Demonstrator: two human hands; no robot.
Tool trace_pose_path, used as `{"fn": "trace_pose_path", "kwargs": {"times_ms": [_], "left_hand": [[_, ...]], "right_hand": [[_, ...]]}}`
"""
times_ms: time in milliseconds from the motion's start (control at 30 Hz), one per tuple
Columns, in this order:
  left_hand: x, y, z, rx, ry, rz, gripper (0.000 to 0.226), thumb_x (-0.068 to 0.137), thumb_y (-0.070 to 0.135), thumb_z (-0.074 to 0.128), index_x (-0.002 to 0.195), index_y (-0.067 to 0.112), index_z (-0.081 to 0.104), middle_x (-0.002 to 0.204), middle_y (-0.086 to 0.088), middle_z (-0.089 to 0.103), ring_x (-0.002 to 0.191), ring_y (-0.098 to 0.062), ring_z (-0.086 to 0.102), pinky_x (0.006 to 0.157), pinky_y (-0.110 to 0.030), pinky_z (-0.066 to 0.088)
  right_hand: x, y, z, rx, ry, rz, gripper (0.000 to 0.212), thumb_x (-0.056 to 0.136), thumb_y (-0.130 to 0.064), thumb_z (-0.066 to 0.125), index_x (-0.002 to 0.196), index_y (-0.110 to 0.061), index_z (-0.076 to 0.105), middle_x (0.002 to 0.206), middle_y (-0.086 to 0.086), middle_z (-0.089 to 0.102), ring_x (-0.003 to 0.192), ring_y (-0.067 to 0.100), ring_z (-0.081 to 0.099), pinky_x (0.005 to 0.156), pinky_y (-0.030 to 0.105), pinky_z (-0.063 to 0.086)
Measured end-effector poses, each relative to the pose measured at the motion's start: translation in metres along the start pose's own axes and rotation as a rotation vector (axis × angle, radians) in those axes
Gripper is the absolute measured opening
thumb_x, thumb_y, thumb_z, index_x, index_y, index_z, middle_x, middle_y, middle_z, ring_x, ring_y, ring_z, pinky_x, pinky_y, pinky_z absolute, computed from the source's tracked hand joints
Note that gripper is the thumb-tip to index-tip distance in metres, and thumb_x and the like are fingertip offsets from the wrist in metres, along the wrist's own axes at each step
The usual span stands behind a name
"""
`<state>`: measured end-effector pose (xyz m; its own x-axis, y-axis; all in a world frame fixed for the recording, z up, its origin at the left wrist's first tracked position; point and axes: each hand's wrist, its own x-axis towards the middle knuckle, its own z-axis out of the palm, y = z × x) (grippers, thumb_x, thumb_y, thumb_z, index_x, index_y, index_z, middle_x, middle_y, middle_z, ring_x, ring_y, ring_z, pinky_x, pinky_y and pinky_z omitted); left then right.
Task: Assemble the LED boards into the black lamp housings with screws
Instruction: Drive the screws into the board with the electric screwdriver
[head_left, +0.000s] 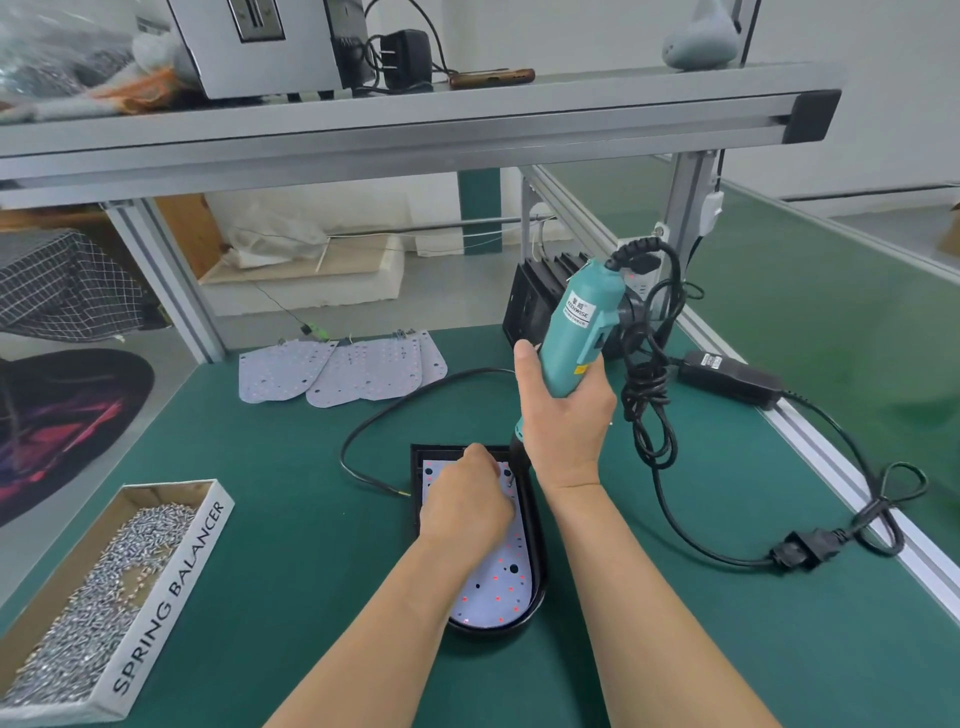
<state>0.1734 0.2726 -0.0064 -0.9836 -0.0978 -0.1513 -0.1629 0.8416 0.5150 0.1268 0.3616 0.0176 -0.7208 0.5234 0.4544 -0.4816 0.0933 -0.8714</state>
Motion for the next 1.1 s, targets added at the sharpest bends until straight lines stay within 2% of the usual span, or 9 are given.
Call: {"fn": "trace_pose_path", "kwargs": {"times_ms": [100,200,467,567,700,800,867,933,1100], "left_hand": [[0.001,-0.001,0.001,-0.001,0.000,0.002,0.031,0.091,0.014,0.057,0.121,0.012,0.051,0.100,-0.010,0.067,0.095,-0.032,0.065,0.080,-0.038,0.054],[0.003,-0.001,0.003,0.008,0.013,0.017,0.029,0.091,0.016,0.056,0.119,0.010,0.051,0.105,-0.010,0.068,0.098,-0.032,0.064,0.080,-0.038,0.053],[0.004,-0.001,0.008,0.020,0.034,0.026,0.023,0.093,0.015,0.053,0.115,0.009,0.051,0.107,-0.011,0.067,0.097,-0.032,0.063,0.078,-0.038,0.052],[0.001,-0.001,0.003,0.021,0.001,0.024,0.030,0.090,0.012,0.055,0.120,0.010,0.052,0.109,-0.009,0.067,0.100,-0.031,0.063,0.082,-0.038,0.053],[-0.004,0.001,-0.005,-0.008,-0.045,0.039,0.026,0.091,0.014,0.058,0.117,0.014,0.053,0.102,-0.006,0.065,0.088,-0.025,0.062,0.066,-0.028,0.046],[-0.015,0.000,-0.012,-0.385,-0.117,-0.015,0.007,0.092,0.008,0.057,0.097,0.013,0.055,0.077,-0.008,0.061,0.060,-0.022,0.058,0.060,-0.029,0.050],[-0.024,-0.003,-0.022,-0.847,-0.199,-0.136,0.014,0.093,-0.010,0.050,0.095,0.001,0.059,0.078,-0.015,0.066,0.059,-0.022,0.069,0.066,-0.033,0.061],[-0.030,-0.008,-0.030,-1.177,-0.262,-0.180,0.025,0.091,-0.023,0.045,0.101,-0.006,0.060,0.088,-0.022,0.065,0.069,-0.027,0.075,0.065,-0.025,0.061],[-0.047,-0.015,-0.030,-1.228,-0.237,-0.140,0.022,0.094,-0.022,0.044,0.096,-0.009,0.062,0.088,-0.021,0.069,0.080,-0.031,0.077,0.068,-0.023,0.060]], "right_hand": [[0.000,-0.002,0.002,0.022,-0.039,0.027,0.039,0.077,-0.047,0.072,0.078,-0.011,0.057,0.065,0.003,0.059,0.057,0.022,0.055,0.057,0.033,0.050],[0.000,-0.002,0.006,0.010,-0.067,0.066,0.033,0.078,-0.041,0.074,0.071,-0.018,0.050,0.058,-0.004,0.053,0.055,0.016,0.050,0.057,0.034,0.048],[0.000,-0.001,0.004,0.017,-0.068,0.116,0.034,0.077,-0.041,0.074,0.070,-0.021,0.048,0.056,-0.009,0.051,0.053,0.014,0.048,0.055,0.034,0.047],[0.005,-0.012,-0.003,0.054,-0.130,0.117,0.033,0.079,-0.039,0.075,0.074,-0.013,0.055,0.062,0.001,0.057,0.059,0.019,0.054,0.060,0.037,0.050],[0.020,-0.039,-0.019,0.244,0.007,0.080,0.010,0.083,-0.033,0.076,0.078,-0.032,0.067,0.066,-0.007,0.065,0.058,0.013,0.061,0.061,0.022,0.050],[0.017,-0.046,-0.036,0.294,0.167,0.202,0.021,0.081,-0.040,0.076,0.080,-0.027,0.060,0.061,-0.008,0.062,0.055,0.010,0.057,0.058,0.023,0.046],[0.009,-0.045,-0.047,0.343,0.195,0.317,0.025,0.085,-0.040,0.073,0.082,-0.021,0.056,0.059,-0.009,0.058,0.055,0.011,0.053,0.060,0.029,0.043],[0.001,-0.043,-0.056,0.409,0.227,0.379,0.020,0.090,-0.030,0.070,0.084,-0.020,0.054,0.058,-0.011,0.056,0.056,0.010,0.050,0.062,0.032,0.041],[-0.010,-0.058,-0.063,0.429,0.342,0.359,0.016,0.081,-0.028,0.069,0.078,-0.025,0.054,0.062,-0.003,0.057,0.058,0.014,0.049,0.060,0.029,0.042]]}}
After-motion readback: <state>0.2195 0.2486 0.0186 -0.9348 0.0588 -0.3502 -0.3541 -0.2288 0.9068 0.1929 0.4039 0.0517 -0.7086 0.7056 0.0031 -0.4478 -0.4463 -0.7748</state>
